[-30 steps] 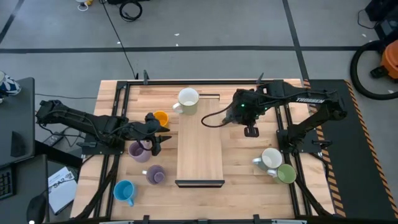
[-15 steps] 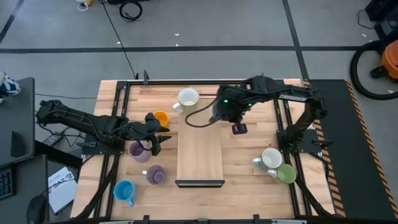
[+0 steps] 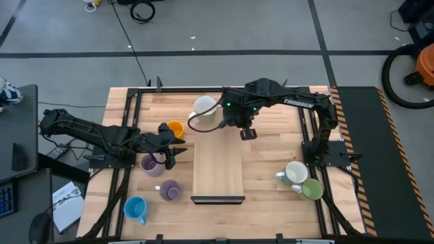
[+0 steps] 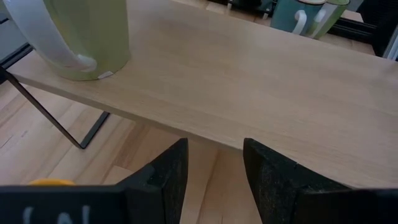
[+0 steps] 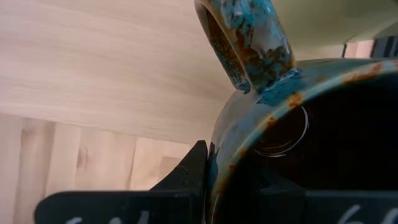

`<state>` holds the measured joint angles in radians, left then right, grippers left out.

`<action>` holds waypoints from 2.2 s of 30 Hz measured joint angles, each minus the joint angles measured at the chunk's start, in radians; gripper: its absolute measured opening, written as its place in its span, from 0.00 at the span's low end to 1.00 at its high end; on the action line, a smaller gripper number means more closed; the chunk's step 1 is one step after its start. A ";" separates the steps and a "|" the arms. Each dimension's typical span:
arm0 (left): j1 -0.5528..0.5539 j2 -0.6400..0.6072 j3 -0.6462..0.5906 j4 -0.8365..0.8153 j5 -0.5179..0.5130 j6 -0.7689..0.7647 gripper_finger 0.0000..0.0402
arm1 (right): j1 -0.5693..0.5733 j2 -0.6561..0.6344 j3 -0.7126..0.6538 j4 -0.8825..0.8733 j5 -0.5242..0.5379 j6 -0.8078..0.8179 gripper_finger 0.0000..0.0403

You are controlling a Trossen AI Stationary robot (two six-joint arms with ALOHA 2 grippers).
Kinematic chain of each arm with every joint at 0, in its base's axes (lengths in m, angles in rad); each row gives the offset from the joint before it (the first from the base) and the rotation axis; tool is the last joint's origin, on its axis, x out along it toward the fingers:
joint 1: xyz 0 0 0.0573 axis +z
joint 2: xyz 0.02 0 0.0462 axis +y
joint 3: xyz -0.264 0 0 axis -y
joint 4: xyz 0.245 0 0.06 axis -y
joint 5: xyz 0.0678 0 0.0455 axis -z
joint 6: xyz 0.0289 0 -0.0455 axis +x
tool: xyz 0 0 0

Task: Place coffee mugs
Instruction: Put the brown mug on the shelf, then put the yellow mug on the shelf

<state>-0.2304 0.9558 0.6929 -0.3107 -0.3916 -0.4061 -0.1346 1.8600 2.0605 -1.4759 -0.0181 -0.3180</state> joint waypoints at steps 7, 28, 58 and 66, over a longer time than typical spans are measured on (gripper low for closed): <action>0.000 0.000 0.000 0.000 0.000 0.000 0.40 | -0.043 0.035 0.000 0.002 -0.001 0.000 0.11; 0.000 0.000 0.000 0.000 0.000 0.000 0.40 | -0.097 0.054 -0.002 0.029 -0.059 0.000 0.11; 0.000 0.000 0.000 -0.001 0.000 0.000 0.40 | -0.097 0.051 -0.002 0.093 -0.061 0.000 0.21; 0.000 0.000 0.000 0.000 0.000 0.000 0.40 | -0.097 0.051 -0.002 0.100 -0.061 0.000 0.30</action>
<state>-0.2302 0.9558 0.6926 -0.3112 -0.3916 -0.4057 -0.2317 1.9114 2.0590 -1.3758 -0.0795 -0.3180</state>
